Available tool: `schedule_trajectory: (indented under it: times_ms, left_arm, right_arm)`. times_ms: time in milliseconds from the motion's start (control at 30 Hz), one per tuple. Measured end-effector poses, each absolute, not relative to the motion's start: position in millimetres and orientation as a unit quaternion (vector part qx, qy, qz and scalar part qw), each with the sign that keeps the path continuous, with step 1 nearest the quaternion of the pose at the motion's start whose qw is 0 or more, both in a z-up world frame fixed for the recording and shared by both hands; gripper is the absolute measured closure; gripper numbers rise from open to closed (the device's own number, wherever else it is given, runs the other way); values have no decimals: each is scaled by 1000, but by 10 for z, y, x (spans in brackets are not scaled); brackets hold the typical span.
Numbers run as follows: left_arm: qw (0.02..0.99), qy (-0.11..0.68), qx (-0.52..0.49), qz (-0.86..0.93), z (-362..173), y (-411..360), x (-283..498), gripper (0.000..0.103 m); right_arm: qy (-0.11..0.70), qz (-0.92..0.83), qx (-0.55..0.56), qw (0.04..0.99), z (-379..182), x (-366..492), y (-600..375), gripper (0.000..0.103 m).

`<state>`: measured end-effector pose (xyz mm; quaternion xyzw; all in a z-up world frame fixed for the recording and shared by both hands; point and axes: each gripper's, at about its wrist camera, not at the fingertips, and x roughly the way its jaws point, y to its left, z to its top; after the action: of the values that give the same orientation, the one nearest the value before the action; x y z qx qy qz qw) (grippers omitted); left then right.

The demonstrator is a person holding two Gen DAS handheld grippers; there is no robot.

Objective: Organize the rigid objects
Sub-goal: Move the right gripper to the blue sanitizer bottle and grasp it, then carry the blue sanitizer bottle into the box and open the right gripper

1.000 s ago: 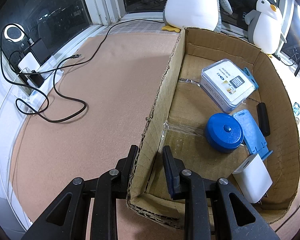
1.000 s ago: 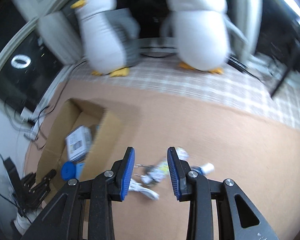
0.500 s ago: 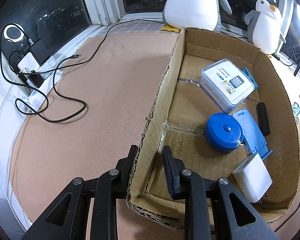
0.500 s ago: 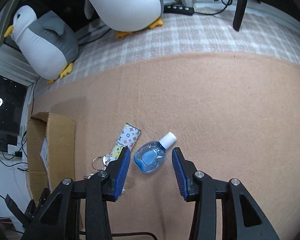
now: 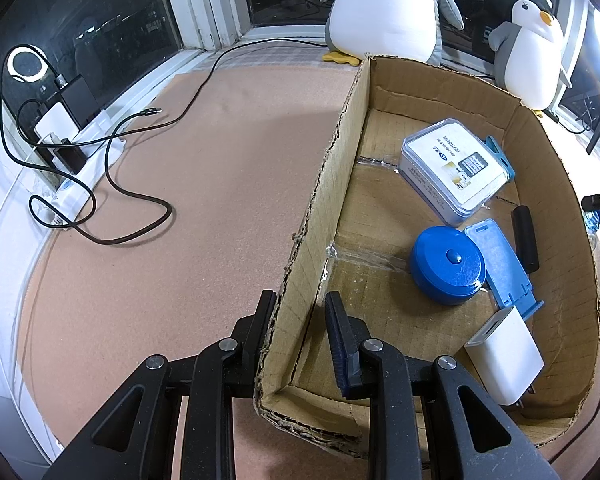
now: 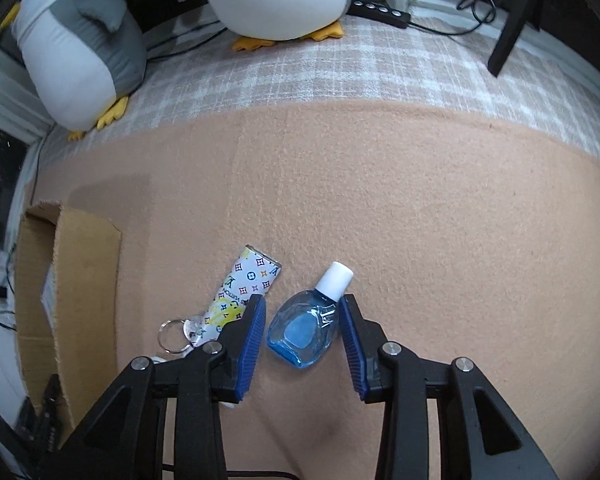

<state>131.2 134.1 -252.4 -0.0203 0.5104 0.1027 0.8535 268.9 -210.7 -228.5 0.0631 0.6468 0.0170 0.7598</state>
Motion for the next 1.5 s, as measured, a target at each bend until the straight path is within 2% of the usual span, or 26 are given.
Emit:
schedule_trajectory:
  times_ms: [367, 600, 867, 1233, 1500]
  left_arm:
    - [854, 510, -21, 103, -2529, 1345, 1306, 77]
    - [854, 510, -21, 103, -2529, 1346, 1305, 77]
    - [854, 510, -20, 103, -2529, 1347, 1305, 77]
    - [854, 510, -22, 103, -2530, 1347, 1310, 77]
    - [854, 509, -22, 103, -2531, 1349, 1311, 77]
  right_arm:
    - [646, 43, -24, 762, -2328, 2640, -1993, 74]
    - [631, 50, 0, 774, -2292, 2555, -2020, 75]
    - [585, 88, 21, 806, -1867, 2385, -2091, 75]
    - [537, 214, -4, 816, -1338, 2220, -1026, 75]
    - [530, 293, -49, 794, -1365, 1986, -156, 74]
